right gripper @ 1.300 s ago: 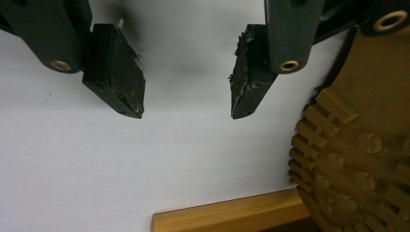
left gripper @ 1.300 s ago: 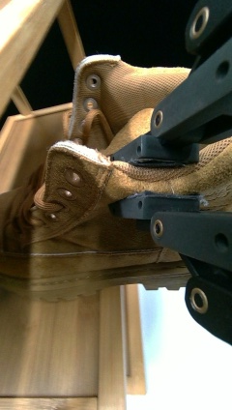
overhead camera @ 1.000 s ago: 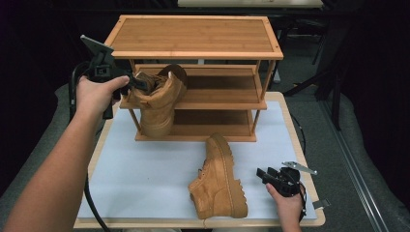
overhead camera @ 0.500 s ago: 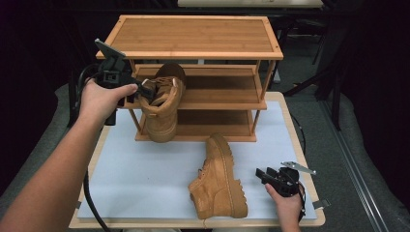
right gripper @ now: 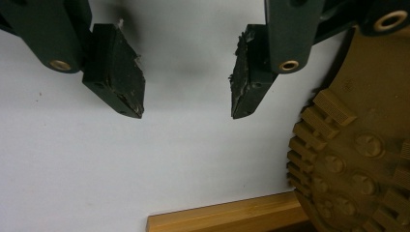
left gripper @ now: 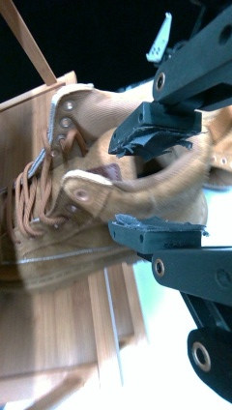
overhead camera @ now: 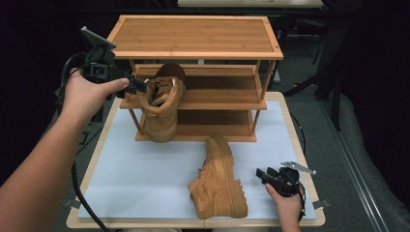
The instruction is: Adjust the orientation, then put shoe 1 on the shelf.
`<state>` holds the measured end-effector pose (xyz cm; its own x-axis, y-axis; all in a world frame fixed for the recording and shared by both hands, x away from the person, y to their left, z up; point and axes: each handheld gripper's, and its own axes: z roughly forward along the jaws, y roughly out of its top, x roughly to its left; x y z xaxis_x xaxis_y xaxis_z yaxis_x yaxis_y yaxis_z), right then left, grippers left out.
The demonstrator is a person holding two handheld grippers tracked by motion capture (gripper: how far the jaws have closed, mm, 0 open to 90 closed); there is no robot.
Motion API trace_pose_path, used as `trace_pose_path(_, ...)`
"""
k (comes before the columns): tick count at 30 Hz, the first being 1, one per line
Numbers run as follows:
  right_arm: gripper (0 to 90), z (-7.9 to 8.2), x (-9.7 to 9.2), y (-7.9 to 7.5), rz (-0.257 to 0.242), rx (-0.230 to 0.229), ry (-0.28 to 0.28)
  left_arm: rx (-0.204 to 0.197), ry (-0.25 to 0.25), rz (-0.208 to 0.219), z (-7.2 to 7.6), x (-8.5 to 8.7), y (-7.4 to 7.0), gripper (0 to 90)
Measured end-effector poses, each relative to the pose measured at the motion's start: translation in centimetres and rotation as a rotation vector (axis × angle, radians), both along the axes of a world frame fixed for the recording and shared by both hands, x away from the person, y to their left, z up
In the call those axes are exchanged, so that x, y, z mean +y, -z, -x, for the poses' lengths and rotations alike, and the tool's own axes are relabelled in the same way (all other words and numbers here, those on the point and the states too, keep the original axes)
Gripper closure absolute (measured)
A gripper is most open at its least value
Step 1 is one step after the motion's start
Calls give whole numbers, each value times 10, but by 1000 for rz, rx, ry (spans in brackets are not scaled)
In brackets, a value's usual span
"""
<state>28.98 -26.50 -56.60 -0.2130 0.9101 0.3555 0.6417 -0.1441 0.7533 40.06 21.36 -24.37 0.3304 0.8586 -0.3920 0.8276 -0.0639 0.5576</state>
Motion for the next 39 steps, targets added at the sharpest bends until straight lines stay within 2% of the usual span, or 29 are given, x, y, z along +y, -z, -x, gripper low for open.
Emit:
trace_pose_path(3, 455, 0, 0, 0, 1, -1, 1, -4, 27, 8, 10, 8, 0, 579)
trace_pose_path(5, 455, 1, 1, -1, 12, 14, -4, -8, 42, -12, 19, 14, 2, 580)
trace_pose_path(6, 455, 0, 2, 0, 8, -1, -1, -14, 48, -28, 25, 17, 5, 581)
trace_pose_path(8, 454, 1, 2, -2, 14, 8, -3, -18, 66, -34, 34, 24, 12, 581)
trace_pose_path(11, 453, 2, 4, -5, 17, -23, -2, -29, 88, -40, 46, 34, 31, 580)
trace_pose_path(13, 446, 3, 6, -7, 56, -19, -13, -32, 101, -20, 50, 39, 44, 582)
trace_pose_path(14, 449, 3, 7, -9, 92, 0, -26, -41, 111, -10, 52, 41, 50, 589)
trace_pose_path(16, 465, 3, 10, -8, 102, -20, -49, -35, 104, -9, 54, 45, 64, 592)
trace_pose_path(17, 465, 3, 10, -8, 102, -20, -49, -35, 104, -9, 54, 45, 64, 593)
trace_pose_path(18, 466, 4, 11, -11, 118, 2, -55, -44, 107, -23, 55, 47, 73, 593)
trace_pose_path(19, 467, 4, 12, -12, 129, -5, -55, -44, 107, -20, 56, 48, 78, 593)
trace_pose_path(22, 461, 4, 15, -14, 152, -9, -77, -41, 114, -1, 59, 53, 101, 594)
trace_pose_path(23, 462, 4, 16, -15, 171, -1, -92, -43, 117, 12, 60, 54, 106, 601)
trace_pose_path(25, 466, 4, 17, -15, 200, -12, -106, -57, 111, 33, 62, 58, 124, 616)
trace_pose_path(28, 489, 5, 19, -17, 210, -21, -94, -73, 97, 31, 65, 60, 146, 626)
trace_pose_path(29, 507, 6, 18, -19, 211, -39, -92, -80, 91, 23, 66, 61, 155, 626)
trace_pose_path(33, 528, 8, 17, -22, 215, -59, -83, -82, 62, 17, 67, 61, 180, 625)
trace_pose_path(36, 539, 8, 16, -22, 201, -49, -101, -92, 52, -22, 69, 61, 195, 623)
trace_pose_path(39, 535, 8, 17, -23, 210, -31, -114, -103, 46, -52, 72, 61, 208, 612)
